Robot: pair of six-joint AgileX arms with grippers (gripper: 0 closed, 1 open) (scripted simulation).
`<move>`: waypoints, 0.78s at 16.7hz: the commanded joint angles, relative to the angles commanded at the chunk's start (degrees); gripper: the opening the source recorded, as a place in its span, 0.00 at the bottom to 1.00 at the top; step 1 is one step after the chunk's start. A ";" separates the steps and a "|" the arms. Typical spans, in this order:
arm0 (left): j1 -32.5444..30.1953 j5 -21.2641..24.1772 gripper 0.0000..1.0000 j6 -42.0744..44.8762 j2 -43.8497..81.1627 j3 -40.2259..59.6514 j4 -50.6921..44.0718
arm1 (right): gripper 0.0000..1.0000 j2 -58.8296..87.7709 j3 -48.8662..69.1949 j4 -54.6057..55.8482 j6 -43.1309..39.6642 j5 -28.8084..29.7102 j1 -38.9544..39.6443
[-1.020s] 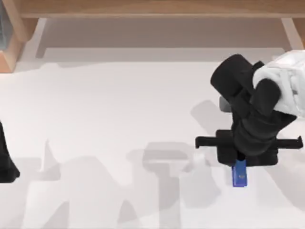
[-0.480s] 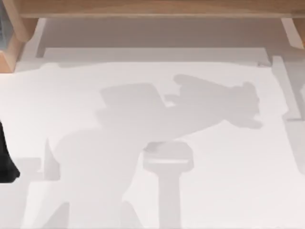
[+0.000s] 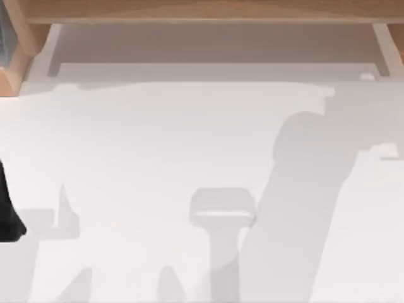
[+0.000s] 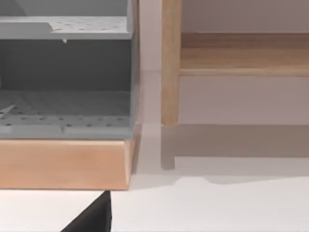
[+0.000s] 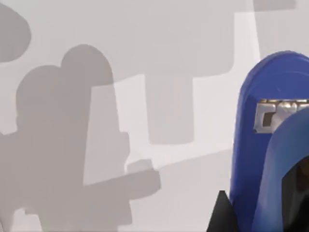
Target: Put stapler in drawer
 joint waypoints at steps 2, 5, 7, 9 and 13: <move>0.00 0.00 1.00 0.00 0.00 0.00 0.00 | 0.00 5.82 4.97 -3.90 -6.05 -2.77 -1.12; 0.00 0.00 1.00 0.00 0.00 0.00 0.00 | 0.00 10.88 9.54 -8.95 -11.93 -5.52 -1.79; 0.00 0.00 1.00 0.00 0.00 0.00 0.00 | 0.00 11.75 10.49 -10.21 -13.10 -6.06 -2.00; 0.00 0.00 1.00 0.00 0.00 0.00 0.00 | 0.00 11.75 10.49 -10.21 -13.10 -6.06 -2.00; 0.00 0.00 1.00 0.00 0.00 0.00 0.00 | 0.00 11.81 10.98 -10.00 -13.65 -6.23 -1.69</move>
